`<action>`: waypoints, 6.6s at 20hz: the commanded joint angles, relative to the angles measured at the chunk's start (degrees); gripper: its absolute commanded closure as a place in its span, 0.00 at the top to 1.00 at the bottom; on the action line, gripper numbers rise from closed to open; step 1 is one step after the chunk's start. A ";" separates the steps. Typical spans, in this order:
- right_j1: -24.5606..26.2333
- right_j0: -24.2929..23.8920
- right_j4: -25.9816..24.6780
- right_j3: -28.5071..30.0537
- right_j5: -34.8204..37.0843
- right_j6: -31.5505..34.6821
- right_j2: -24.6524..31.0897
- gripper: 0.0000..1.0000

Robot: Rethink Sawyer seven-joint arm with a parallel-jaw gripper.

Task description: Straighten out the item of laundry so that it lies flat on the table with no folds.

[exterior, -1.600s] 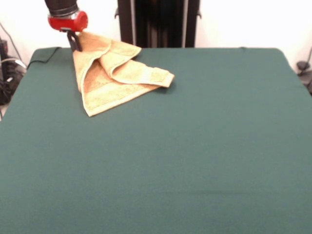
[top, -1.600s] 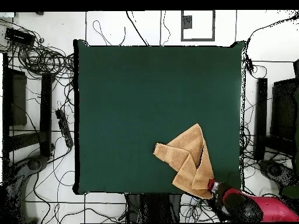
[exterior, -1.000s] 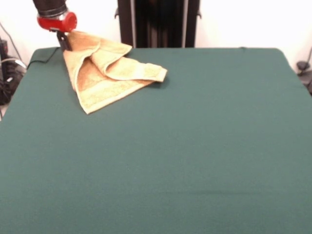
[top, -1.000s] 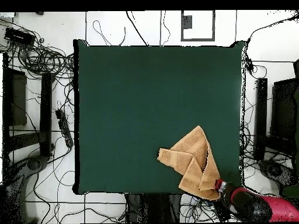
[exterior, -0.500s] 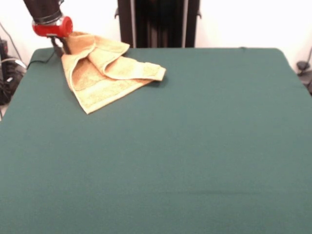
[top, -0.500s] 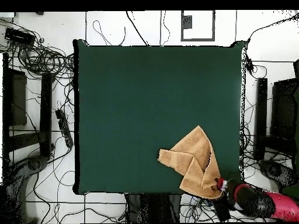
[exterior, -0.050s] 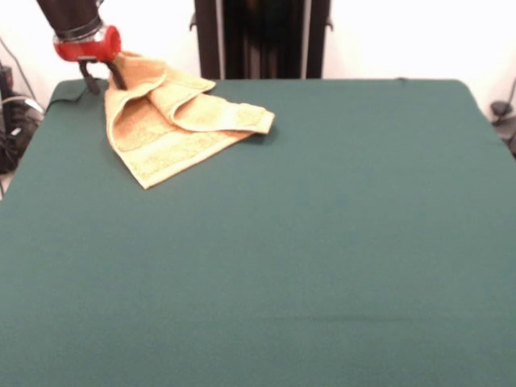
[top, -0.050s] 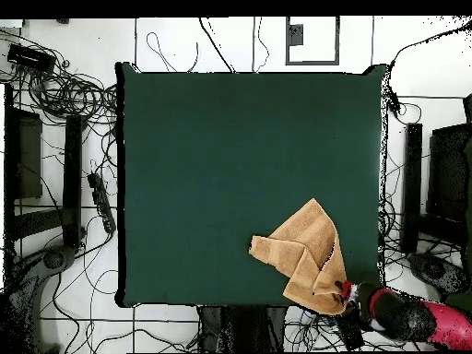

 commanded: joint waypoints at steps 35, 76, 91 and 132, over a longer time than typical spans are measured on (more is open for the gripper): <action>-26.74 35.10 24.91 16.52 -13.35 24.97 -15.93 1.00; -21.66 54.73 47.77 15.43 -25.64 28.39 -33.03 1.00; -13.86 62.24 57.81 13.54 -35.25 30.88 -37.07 1.00; -1.87 65.06 70.44 9.48 -49.27 31.59 -35.05 1.00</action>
